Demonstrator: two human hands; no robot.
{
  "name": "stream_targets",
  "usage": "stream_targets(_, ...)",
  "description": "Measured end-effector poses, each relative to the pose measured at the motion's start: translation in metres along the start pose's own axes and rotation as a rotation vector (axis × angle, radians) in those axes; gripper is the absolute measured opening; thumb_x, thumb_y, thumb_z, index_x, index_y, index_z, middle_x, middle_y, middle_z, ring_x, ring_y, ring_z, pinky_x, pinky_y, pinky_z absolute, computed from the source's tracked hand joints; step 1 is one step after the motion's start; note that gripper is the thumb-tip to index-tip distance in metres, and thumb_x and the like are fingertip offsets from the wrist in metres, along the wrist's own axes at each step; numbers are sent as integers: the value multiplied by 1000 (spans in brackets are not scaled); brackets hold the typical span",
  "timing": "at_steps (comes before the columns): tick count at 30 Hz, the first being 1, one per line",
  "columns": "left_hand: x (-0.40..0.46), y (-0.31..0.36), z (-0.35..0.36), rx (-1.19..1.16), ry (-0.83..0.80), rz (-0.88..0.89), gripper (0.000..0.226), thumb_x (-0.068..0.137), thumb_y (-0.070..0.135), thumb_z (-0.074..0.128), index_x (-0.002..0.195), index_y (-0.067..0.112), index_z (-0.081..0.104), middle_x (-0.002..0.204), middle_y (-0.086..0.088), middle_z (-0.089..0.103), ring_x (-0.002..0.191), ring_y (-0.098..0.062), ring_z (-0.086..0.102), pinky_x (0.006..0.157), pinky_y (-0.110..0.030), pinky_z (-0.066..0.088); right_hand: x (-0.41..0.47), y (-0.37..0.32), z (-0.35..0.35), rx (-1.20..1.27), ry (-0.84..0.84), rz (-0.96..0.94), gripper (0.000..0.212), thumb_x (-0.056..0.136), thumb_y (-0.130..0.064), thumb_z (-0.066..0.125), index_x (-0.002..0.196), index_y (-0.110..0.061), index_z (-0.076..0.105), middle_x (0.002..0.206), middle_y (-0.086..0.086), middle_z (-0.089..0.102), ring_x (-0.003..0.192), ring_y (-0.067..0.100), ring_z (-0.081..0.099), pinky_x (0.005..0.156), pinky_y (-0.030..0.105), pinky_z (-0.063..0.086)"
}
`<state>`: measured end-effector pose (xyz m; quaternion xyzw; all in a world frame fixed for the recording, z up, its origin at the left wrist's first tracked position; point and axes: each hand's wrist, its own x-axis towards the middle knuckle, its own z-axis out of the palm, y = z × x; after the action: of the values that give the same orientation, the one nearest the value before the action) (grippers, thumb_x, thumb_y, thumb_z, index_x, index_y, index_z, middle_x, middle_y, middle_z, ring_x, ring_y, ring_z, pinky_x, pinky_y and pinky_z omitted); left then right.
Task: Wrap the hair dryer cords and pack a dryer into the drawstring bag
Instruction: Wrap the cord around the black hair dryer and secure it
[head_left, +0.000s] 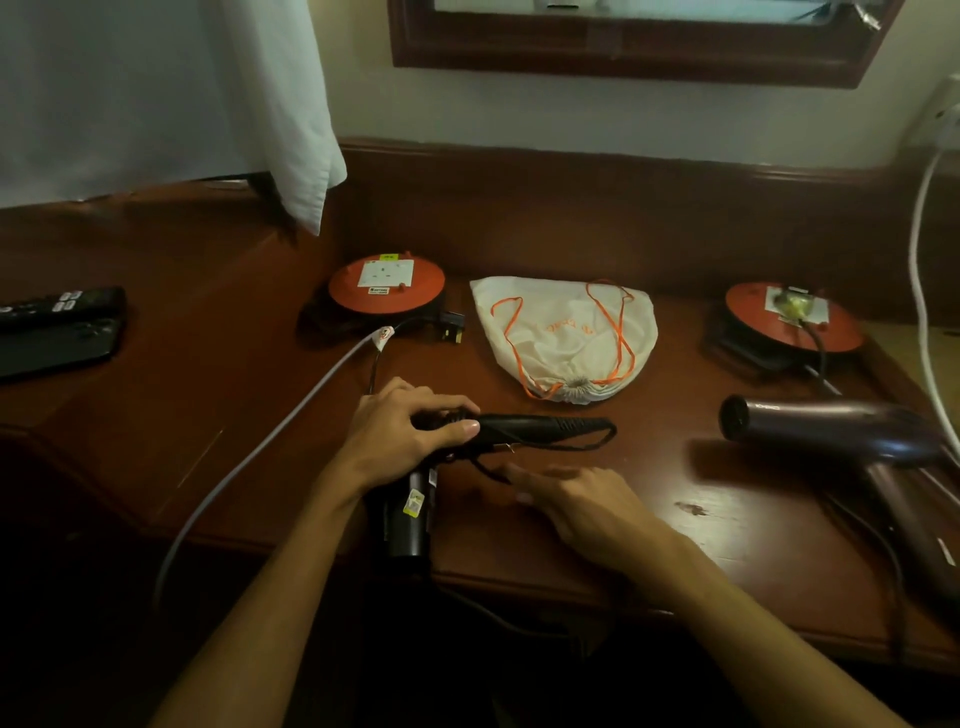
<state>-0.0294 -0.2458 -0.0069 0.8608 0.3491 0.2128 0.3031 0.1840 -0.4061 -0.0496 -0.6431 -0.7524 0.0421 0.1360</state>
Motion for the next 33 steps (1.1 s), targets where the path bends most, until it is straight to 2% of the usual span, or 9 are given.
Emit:
stream_targets(3, -4, -2, 0, -63, 27, -12, 48, 68, 81, 60, 105, 54, 73, 89, 26, 66, 103, 0, 51, 99, -47, 44, 16, 4, -4, 204, 12, 92, 33, 101, -36, 53, 131, -35, 65, 121, -8, 72, 105, 17, 67, 80, 40, 58)
stream_targets(6, -10, 0, 2, -97, 10, 19, 48, 65, 81, 65, 105, 55, 73, 91, 26, 65, 103, -1, 52, 96, -47, 47, 38, 19, -16, 433, -55, 195, 7, 94, -12, 69, 89, -9, 73, 75, -1, 68, 62, -2, 59, 57, 19, 48)
stream_targets(8, -15, 3, 4, -73, -4, 53, 50, 62, 82, 67, 106, 59, 70, 93, 23, 64, 103, -1, 51, 96, -43, 45, 56, 23, -27, 407, -130, 220, 34, 89, 3, 66, 57, 0, 56, 50, 5, 46, 43, 4, 44, 48, 18, 31)
stream_targets(9, -17, 6, 5, -52, -8, 74, 50, 60, 82, 68, 106, 61, 69, 93, 21, 64, 104, 1, 49, 96, -40, 42, 63, 22, -31, 397, -146, 205, 37, 89, 0, 68, 55, 4, 54, 50, 6, 43, 42, 7, 40, 47, 19, 28)
stream_targets(14, -22, 15, 6, 86, -42, 96, 54, 56, 77, 77, 106, 57, 68, 94, 24, 55, 102, 23, 29, 90, -24, 30, 83, 23, -32, 429, -166, 166, 42, 83, -30, 82, 62, 1, 63, 55, 6, 54, 50, 10, 44, 48, 24, 33)
stream_targets(19, -15, 23, 11, 345, -153, 98, 83, 55, 97, 52, 124, 50, 63, 97, 23, 55, 106, 1, 36, 96, -33, 27, 88, 11, -60, 442, -148, 97, 32, 84, -30, 81, 61, -12, 68, 54, -2, 57, 47, 7, 45, 47, 20, 33)
stream_targets(24, -7, 28, 17, 485, -169, 84, 77, 72, 91, 47, 141, 58, 46, 90, 19, 51, 105, -8, 39, 95, -38, 26, 78, -3, -78, 380, -280, -17, 18, 97, -19, 64, 90, -9, 77, 75, 8, 70, 63, 19, 60, 57, 33, 45)
stream_targets(30, -8, 27, 13, 395, -150, 82, 48, 78, 82, 56, 124, 67, 53, 90, 15, 54, 103, -7, 39, 89, -37, 25, 60, -16, -92, 346, -383, -31, 22, 101, -13, 54, 92, -6, 73, 68, 7, 66, 54, 11, 53, 52, 20, 40)
stream_targets(33, -10, 23, 14, 355, -90, 61, 42, 77, 81, 57, 118, 70, 55, 86, 17, 54, 101, -4, 39, 88, -36, 26, 48, -18, -99, 306, -480, -49, 21, 102, -12, 50, 107, -14, 71, 77, 6, 65, 64, 18, 56, 59, 31, 43)
